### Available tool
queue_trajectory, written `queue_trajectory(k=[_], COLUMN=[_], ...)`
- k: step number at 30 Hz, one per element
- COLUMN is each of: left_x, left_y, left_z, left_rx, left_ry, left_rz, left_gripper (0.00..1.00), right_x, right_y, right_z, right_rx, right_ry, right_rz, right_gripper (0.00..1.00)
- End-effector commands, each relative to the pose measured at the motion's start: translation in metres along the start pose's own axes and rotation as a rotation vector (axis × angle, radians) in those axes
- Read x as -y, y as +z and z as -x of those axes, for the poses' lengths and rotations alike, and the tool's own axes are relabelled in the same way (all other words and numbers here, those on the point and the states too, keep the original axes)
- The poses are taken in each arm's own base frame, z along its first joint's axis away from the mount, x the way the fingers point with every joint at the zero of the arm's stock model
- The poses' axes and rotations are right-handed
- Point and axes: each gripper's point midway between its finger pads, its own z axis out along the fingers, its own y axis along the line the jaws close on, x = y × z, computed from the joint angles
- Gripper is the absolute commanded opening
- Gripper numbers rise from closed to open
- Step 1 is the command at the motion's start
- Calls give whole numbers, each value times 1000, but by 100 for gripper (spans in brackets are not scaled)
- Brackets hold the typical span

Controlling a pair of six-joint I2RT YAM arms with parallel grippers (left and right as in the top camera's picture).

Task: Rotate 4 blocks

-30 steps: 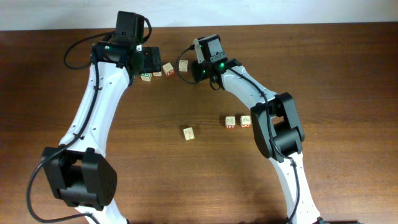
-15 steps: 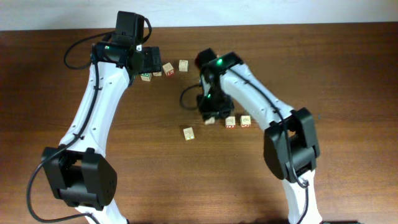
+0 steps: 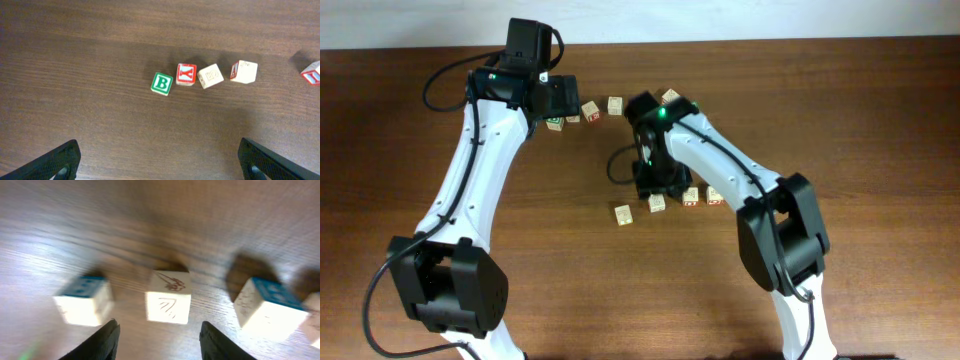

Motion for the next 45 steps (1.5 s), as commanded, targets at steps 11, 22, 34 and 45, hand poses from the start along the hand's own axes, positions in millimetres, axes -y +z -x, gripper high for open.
queue_trajectory(k=[11,22,34,45], left_x=[-2,-94,-93,-93], left_y=[0,8,8,8], left_z=[14,-7,-9,-11], left_rx=[42,-67,-75,-82], left_ry=[-38,-379,-379,-378], left_rz=[-14,116,111,113], left_gripper=[95,96,99,100], right_x=[-100,-82,-64,-49], right_y=[-9,65,60,26], right_z=[-42,-21,-8,43], right_rx=[117,114,112,322], right_ry=[-377,-237,-106,-23], right_rz=[138,-10,23,-95], right_gripper=[48,34,29,24])
